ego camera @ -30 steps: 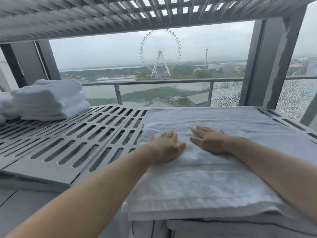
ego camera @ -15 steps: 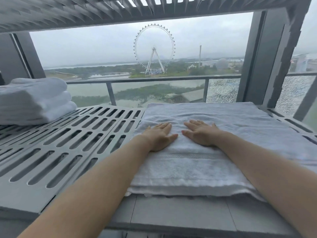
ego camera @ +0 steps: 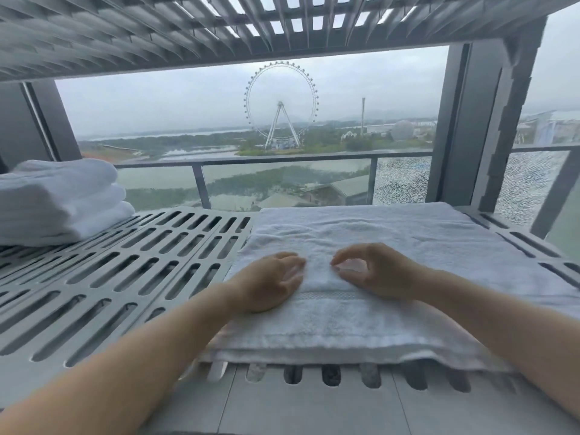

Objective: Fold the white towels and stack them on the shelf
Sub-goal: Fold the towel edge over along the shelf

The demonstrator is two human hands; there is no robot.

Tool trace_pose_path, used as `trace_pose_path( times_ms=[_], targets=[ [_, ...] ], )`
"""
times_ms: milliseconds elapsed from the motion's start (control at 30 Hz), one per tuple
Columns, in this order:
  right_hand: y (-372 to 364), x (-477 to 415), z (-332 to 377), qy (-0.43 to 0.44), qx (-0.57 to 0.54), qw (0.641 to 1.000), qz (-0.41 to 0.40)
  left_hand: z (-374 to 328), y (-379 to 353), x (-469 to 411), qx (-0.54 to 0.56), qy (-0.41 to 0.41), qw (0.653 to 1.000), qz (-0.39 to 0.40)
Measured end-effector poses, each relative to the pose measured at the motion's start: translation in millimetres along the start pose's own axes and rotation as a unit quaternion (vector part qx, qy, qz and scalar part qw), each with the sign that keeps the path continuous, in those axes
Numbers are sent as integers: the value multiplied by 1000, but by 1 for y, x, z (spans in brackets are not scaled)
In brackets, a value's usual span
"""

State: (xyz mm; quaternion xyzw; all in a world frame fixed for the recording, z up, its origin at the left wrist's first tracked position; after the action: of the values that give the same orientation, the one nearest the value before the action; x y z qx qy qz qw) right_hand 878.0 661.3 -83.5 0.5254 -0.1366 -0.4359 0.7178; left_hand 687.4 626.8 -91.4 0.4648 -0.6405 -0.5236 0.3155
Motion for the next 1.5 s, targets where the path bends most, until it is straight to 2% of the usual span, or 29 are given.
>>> trace_pose_path(
  times_ms=[100, 233, 400, 500, 633, 833, 1000, 1300, 1500],
  targets=[
    [6, 43, 14, 40, 11, 999, 15, -23, -1, 31, 13, -35, 999, -10],
    [9, 76, 27, 43, -4, 999, -18, -59, -10, 55, 34, -51, 998, -13],
    [5, 95, 52, 49, 2, 999, -20, -78, -17, 81, 3, -76, 996, -41],
    [-3, 108, 64, 58, 16, 998, -13, -74, -15, 97, 41, -64, 995, -69],
    [-3, 117, 67, 29, -3, 998, -47, -70, -12, 111, 94, -39, 986, -135],
    [-3, 121, 69, 2, -27, 997, -73, -70, -11, 115, 119, -15, 980, -155],
    [-4, 123, 67, -13, -12, 996, -84, -69, -8, 121, 111, 0, 975, -192],
    [2, 126, 71, 11, 21, 984, -179, -57, -4, 129, 86, 34, 970, -223],
    [1, 128, 72, 14, 8, 990, -139, -67, -1, 134, 83, -2, 953, -291]
  ],
)
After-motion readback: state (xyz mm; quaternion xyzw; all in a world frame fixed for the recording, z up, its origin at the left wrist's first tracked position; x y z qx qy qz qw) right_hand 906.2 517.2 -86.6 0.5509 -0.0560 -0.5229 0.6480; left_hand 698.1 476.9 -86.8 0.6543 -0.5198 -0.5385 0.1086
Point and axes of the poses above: each hand's wrist, its own x-axis away from the middle knuckle, its own y-axis out of the back of the hand, z = x × y, the point moved 4 cm from there along -x, towards the middle knuckle, and after that the axes turned 2 degrees about z, right-handed, at the moved point
